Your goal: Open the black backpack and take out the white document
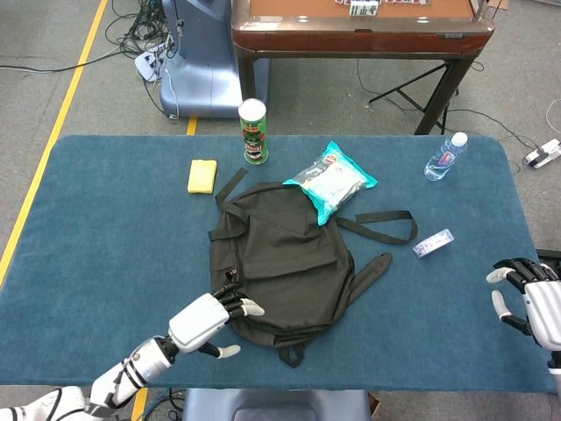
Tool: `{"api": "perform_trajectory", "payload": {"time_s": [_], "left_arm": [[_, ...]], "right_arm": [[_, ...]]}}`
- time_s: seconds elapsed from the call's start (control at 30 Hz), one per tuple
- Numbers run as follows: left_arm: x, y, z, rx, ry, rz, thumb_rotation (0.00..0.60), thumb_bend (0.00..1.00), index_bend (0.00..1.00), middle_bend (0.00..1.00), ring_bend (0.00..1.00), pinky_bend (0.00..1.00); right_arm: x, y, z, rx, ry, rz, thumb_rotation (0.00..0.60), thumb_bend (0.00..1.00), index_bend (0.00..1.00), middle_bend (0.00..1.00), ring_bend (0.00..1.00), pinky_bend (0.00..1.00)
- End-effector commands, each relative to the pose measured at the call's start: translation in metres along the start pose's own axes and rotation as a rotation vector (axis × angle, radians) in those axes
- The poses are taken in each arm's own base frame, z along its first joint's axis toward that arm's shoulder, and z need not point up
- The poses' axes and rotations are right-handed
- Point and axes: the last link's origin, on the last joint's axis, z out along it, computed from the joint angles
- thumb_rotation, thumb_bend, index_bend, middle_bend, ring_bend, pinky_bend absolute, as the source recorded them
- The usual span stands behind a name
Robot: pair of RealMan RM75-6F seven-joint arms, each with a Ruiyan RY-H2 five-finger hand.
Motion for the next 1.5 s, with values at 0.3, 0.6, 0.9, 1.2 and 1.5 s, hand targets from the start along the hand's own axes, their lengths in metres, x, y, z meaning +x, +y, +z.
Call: {"api": "perform_trajectory", "payload": {"time_s": [0.3,0.6,0.9,1.2,1.5], "left_arm": [[-0.035,0.016,0.068,-0.011,-0.062,0.056,0.594,0.26,0.27,0.27,0.21,0.07],[-0.055,0.020,0.106,0.042,-0.091,0.065,0.589,0.26,0.29,0.27,0.21,0.07],[-0.052,0.016,0.133,0.123,0.006,0.064,0.600,0.26,0.45,0.41,0.36,0.07],[-0.034,0.006,0.142,0.243,0.176,-0.143,0.600,0.39,0.77,0.84,0.76,0.32],[0.023,-0.009,0.156,0.388,0.317,-0.304,0.600,0.40,0.79,0.86,0.78,0.36]], "right_arm": [[-0.001,0.002,0.002,-0.004,-0.009,-0.001,0.600,0.41,0.43,0.32,0.22,0.31],[0.000,0.006,0.001,-0.017,-0.010,0.002,0.600,0.41,0.43,0.32,0.22,0.31],[0.001,0.008,-0.001,-0.021,-0.010,0.005,0.600,0.41,0.43,0.32,0.22,0.31],[-0.002,0.002,-0.002,0.017,-0.039,0.008,0.600,0.41,0.43,0.32,0.22,0.31],[-0.020,-0.044,0.013,0.244,-0.173,0.034,0.600,0.41,0.43,0.32,0.23,0.31]]}}
